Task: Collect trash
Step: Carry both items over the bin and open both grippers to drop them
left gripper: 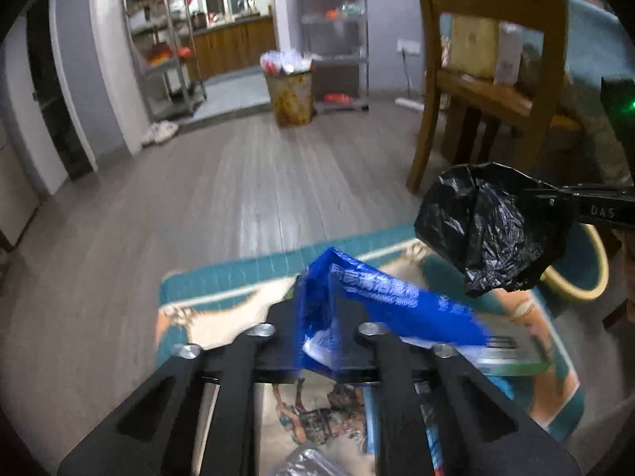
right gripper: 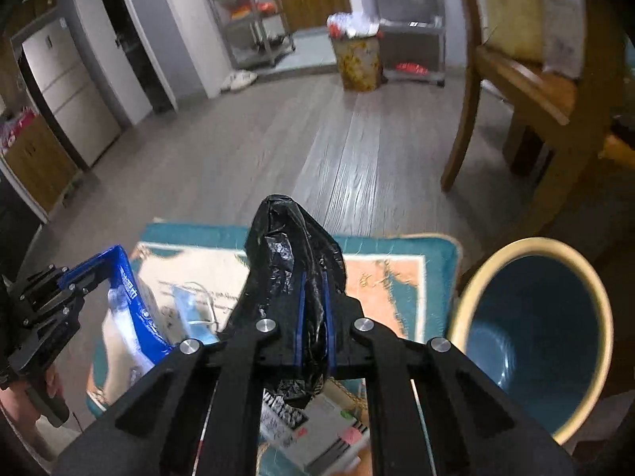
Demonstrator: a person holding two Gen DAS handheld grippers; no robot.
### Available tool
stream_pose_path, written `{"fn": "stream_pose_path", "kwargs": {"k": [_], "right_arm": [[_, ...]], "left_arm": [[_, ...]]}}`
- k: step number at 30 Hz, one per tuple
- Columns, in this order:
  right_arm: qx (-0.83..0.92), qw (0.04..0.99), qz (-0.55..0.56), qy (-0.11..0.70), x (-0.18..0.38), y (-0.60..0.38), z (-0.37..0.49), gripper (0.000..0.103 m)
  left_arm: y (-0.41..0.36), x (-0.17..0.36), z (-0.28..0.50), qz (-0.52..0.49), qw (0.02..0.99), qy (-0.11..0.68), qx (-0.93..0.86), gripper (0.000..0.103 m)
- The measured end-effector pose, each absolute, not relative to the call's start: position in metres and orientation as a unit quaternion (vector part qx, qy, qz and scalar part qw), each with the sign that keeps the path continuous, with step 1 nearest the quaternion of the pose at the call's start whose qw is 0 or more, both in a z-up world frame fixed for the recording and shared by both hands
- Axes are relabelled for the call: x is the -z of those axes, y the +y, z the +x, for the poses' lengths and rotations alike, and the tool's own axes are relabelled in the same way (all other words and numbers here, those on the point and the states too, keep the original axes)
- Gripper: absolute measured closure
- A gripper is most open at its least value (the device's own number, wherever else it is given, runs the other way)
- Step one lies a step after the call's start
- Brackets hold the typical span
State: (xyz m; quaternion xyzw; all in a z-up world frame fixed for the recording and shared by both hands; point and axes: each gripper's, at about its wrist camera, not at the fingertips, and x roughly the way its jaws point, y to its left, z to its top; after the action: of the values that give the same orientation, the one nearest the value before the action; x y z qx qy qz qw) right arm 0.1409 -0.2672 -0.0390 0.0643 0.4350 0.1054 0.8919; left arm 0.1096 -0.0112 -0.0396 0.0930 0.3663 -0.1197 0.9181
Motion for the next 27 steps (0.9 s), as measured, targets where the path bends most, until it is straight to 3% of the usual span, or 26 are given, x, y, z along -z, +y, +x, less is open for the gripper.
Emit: {"fn": "stream_pose_path", "kwargs": {"k": [12, 27], "right_arm": [[-0.015, 0.919, 0.062, 0.389, -0.038, -0.369, 0.064, 0.096], [0.113, 0.877, 0.056, 0.463, 0.049, -0.487, 0.069, 0.096]], "left_arm": [[-0.08, -0.031, 0.089, 0.051, 0.938, 0.292, 0.182, 0.091], [-0.279, 0.057, 0.105, 0.089, 0.889, 0.347, 0.286, 0.091]]}}
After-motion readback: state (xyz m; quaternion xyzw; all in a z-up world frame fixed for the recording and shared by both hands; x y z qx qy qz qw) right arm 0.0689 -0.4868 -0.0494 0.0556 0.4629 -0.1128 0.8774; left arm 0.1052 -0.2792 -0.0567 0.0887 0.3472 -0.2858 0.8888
